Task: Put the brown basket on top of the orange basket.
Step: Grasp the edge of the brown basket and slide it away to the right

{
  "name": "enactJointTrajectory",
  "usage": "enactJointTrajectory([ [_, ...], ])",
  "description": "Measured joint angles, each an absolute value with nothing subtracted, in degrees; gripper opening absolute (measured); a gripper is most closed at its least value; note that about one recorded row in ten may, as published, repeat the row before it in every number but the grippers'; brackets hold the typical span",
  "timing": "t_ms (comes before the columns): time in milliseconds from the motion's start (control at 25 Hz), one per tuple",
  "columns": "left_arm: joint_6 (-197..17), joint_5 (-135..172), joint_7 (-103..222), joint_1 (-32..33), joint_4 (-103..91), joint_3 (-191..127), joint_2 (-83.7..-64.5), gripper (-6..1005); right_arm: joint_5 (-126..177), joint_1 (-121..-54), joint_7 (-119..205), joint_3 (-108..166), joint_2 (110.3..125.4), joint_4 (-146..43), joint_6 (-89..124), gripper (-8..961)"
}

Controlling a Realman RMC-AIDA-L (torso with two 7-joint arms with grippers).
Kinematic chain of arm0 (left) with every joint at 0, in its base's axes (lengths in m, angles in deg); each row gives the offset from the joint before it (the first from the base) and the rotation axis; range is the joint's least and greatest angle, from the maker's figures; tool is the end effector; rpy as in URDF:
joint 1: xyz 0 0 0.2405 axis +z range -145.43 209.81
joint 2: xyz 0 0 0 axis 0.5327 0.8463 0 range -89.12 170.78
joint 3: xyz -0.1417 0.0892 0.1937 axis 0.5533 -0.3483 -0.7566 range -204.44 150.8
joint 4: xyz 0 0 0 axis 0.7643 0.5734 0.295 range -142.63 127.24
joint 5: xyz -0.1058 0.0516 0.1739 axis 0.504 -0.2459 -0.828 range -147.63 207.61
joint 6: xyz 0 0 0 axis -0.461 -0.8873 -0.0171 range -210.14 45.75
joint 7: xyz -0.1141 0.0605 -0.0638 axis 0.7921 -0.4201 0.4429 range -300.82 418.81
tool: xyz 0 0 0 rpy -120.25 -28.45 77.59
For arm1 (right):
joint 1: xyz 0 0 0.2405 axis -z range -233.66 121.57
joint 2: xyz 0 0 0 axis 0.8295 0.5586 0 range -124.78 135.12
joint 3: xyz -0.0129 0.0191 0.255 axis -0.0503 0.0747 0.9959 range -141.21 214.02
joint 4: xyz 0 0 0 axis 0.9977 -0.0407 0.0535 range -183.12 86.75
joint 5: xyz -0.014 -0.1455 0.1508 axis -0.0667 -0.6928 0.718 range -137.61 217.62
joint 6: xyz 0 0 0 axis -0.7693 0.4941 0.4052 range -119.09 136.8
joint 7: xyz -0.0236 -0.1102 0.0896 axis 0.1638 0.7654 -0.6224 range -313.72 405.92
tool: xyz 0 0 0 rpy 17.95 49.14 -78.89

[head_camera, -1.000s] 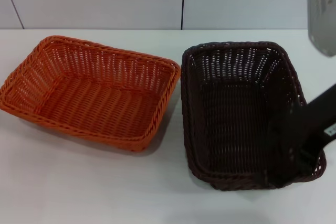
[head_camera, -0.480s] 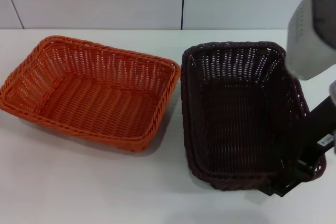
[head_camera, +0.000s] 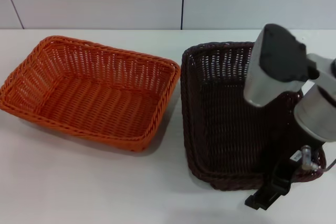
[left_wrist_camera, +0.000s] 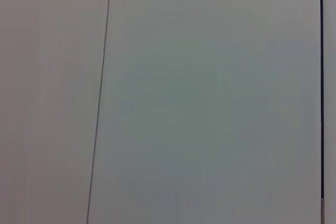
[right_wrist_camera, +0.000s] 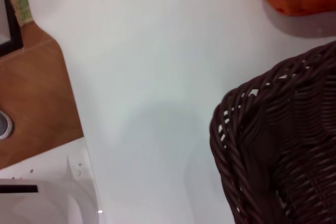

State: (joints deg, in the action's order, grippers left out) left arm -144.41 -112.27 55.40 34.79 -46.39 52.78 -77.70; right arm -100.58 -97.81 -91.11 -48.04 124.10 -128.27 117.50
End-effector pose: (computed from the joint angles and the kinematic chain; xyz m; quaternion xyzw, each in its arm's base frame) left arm -0.3861 0.2445 0.0724 -0.4910 -0.2718 -0.2707 0.7822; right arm 0.1266 0.3156 -0.0106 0.9552 -0.1711 0.2411 0.0104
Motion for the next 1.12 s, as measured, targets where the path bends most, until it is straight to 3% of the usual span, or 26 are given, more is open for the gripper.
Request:
enactJointTrajectory([
  [160, -144.33, -112.31, 55.33, 34.64, -46.18, 53.17, -77.55, 728, -102.57, -97.88, -91.59, -51.38, 124.19, -128.23, 115.89, 696],
  [360, -144.32, -112.31, 55.31, 34.12, -45.32, 53.37, -77.46, 728, -103.45, -98.18, -91.70, -52.45, 124.24, -128.52, 114.83, 485],
  [800, -144.71, -112.63, 55.19, 33.60, -44.83, 53.42, -77.34, 728, -104.90, -98.61, -92.95, -53.82, 124.26, -128.72, 112.25, 326],
  [1120, -144.89, -112.73, 55.13, 33.33, -44.12, 53.53, -77.28, 728, -105.32, -97.44, -94.68, -54.90, 124.33, -135.05, 111.28, 280],
])
